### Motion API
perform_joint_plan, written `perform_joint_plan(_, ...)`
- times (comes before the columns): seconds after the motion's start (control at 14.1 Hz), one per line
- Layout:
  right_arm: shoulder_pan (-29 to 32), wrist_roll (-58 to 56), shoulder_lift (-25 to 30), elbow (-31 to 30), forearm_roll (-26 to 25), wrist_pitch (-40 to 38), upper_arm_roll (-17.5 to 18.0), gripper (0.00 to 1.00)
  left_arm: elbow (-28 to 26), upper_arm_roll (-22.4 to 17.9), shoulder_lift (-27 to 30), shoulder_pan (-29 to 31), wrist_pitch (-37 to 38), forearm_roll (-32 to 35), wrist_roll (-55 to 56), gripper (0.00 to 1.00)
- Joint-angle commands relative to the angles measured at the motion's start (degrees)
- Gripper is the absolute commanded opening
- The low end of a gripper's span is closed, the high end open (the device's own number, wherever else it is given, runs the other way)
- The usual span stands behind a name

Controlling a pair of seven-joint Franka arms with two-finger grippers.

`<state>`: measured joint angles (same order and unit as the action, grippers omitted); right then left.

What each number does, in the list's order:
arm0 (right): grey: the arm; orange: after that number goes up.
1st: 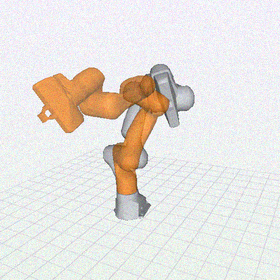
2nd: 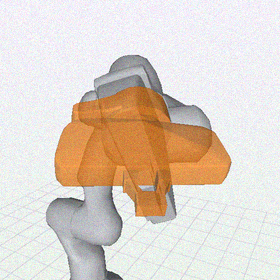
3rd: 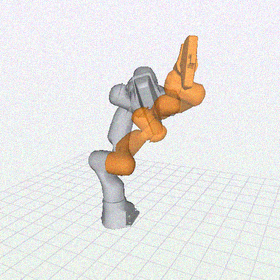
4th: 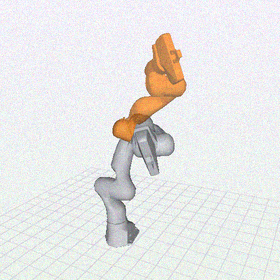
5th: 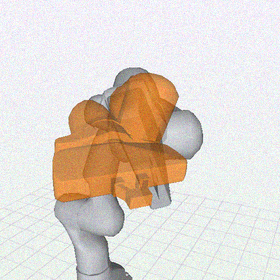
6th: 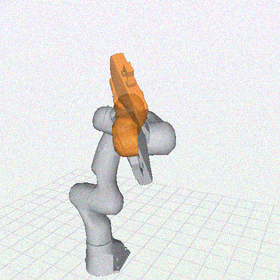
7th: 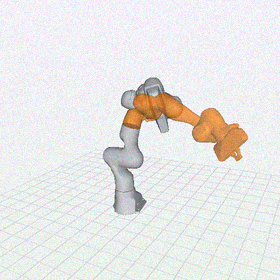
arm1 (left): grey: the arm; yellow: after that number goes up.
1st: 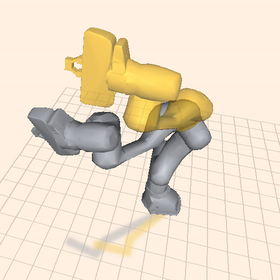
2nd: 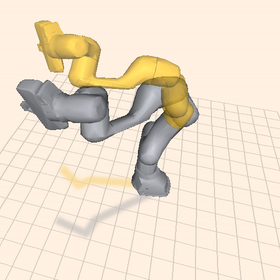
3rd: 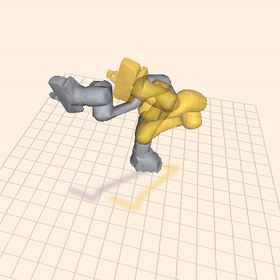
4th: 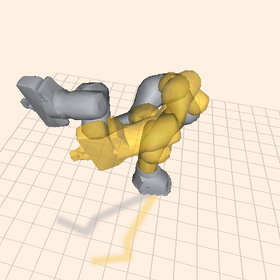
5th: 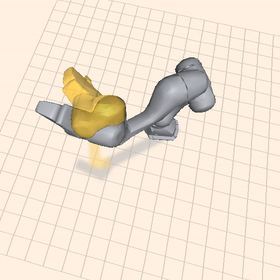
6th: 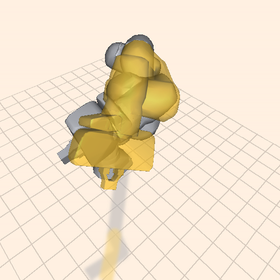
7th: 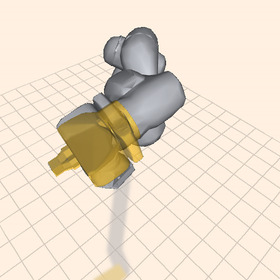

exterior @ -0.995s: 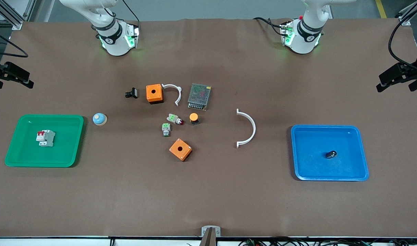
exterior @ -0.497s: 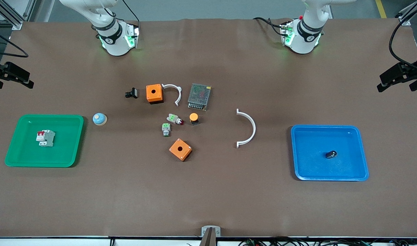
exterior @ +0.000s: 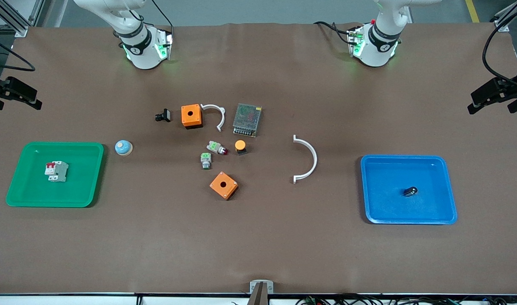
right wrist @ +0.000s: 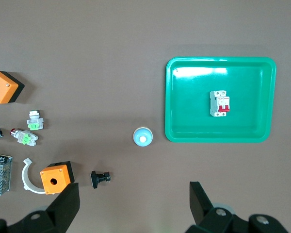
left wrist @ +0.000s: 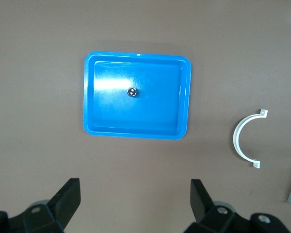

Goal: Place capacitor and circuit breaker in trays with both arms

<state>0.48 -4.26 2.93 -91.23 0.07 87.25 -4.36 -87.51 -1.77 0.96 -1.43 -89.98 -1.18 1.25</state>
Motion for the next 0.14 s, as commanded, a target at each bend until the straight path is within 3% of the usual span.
perform_joint_plan(0.0,-0.1,-0.4,1.7,-1.8,0.1,0.5,0.0,1.0,1.7,-0.2,-0.8,-0.1,1.1,0.5,0.1,1.0)
perform_joint_plan(0.07,-0.1,-0.4,1.7,-1.8,0.1,0.5,0.0,1.0,1.7,-0.2,-0.8,-0.1,1.1,0.4,0.0,1.0)
